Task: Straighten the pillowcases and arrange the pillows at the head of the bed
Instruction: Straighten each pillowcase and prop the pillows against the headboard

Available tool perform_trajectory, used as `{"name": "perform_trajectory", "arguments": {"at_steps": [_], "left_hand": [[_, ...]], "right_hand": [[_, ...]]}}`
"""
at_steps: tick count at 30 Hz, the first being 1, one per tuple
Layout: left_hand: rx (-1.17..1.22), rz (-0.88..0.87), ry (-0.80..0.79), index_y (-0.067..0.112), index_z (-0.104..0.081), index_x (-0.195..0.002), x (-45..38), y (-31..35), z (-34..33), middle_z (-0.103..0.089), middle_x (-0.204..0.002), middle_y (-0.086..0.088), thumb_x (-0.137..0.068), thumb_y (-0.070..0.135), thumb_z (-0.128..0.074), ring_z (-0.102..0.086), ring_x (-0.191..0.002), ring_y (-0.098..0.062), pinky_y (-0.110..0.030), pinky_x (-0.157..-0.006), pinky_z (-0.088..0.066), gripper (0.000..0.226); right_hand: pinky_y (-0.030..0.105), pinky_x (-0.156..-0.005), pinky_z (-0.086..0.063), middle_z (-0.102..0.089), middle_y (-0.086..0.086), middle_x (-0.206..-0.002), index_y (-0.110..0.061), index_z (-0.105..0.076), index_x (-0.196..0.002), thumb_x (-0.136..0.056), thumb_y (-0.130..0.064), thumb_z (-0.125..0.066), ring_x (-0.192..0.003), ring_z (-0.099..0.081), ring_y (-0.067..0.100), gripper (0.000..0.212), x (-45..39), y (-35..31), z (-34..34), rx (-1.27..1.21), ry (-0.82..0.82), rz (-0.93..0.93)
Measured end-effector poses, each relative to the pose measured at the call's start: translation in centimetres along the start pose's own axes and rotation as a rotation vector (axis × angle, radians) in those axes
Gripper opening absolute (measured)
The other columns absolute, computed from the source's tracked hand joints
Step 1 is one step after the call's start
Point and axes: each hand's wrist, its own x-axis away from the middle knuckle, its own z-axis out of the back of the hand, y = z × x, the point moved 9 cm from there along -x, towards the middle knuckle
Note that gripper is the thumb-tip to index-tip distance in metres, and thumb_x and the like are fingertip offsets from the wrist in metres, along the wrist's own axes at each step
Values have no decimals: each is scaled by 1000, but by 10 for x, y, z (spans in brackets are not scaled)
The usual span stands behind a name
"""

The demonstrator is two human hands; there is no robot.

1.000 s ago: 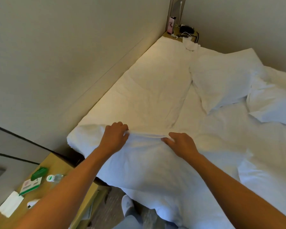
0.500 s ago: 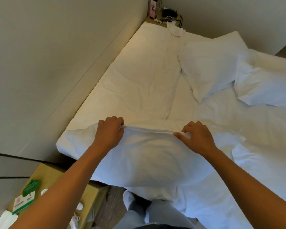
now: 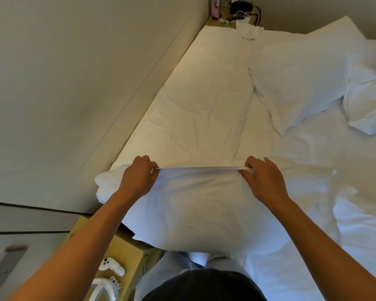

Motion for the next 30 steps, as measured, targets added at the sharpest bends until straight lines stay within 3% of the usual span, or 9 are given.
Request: {"name": "perform_trajectory", "arguments": {"at_steps": [3,6,10,14,17,23,27,30], "left_hand": [[-50,0,-13,16,-77,-108,-9,3,2,-60,-92,1,-102,30,-56,-54,-95,-20,-35,-66,-49,26],[-29,-8,-24,16,-76,-101,-14,3,-1,-61,-95,0,-101,35,-57,-54,-95,-21,-37,-67,-50,26],[55,22,-119,19,-68,-99,-17,-9,-17,-66,-97,1,-102,45,-53,-60,-92,-23,-39,-75,-51,30],[82,27,-157,14,-67,-98,-24,-23,-24,-65,-96,-2,-101,36,-54,-61,-91,-25,-33,-69,-41,26],[41,-12,-128,12,-62,-87,-31,-26,-17,-60,-86,-2,-102,30,-51,-57,-81,-24,-33,-64,-39,27],[-24,-66,59,18,-63,-85,-52,-30,32,-59,-78,2,-104,30,-46,-57,-75,-22,-36,-62,-50,27],[25,-41,-21,17,-65,-90,-57,-39,21,-61,-85,0,-103,37,-48,-60,-80,-24,-35,-66,-49,29],[96,-15,-128,16,-70,-98,-55,-46,0,-61,-97,0,-101,42,-54,-60,-91,-24,-35,-73,-48,30]], "right_hand": [[29,-56,-41,-51,-7,-72,-24,-45,-89,-105,-34,-58,-64,-52,15,23,-5,0,-3,-128,-28,-24],[23,-53,-39,-51,-10,-73,-24,-44,-94,-107,-32,-55,-63,-52,7,19,-11,3,-6,-199,-28,-43],[26,-51,-39,-54,-6,-72,-24,-45,-97,-108,-36,-51,-60,-54,10,17,-16,7,-11,-103,-24,-46],[33,-66,-47,-61,-2,-85,-16,-60,-101,-106,-36,-54,-73,-62,23,21,-19,17,-16,-5,-20,-99],[37,-74,-48,-63,8,-89,-8,-65,-89,-107,-28,-53,-79,-65,34,30,-19,23,-23,22,-17,-144],[29,-72,-48,-74,12,-95,-6,-75,-108,-104,-19,-60,-79,-69,31,21,-26,-2,5,-29,270,-77],[41,-78,-59,-77,13,-103,-6,-76,-114,-105,-20,-59,-85,-72,33,24,-31,-11,12,-41,300,-88],[50,-87,-57,-75,13,-108,-8,-73,-118,-108,-24,-54,-89,-72,36,27,-29,-5,7,2,256,-153]]}}
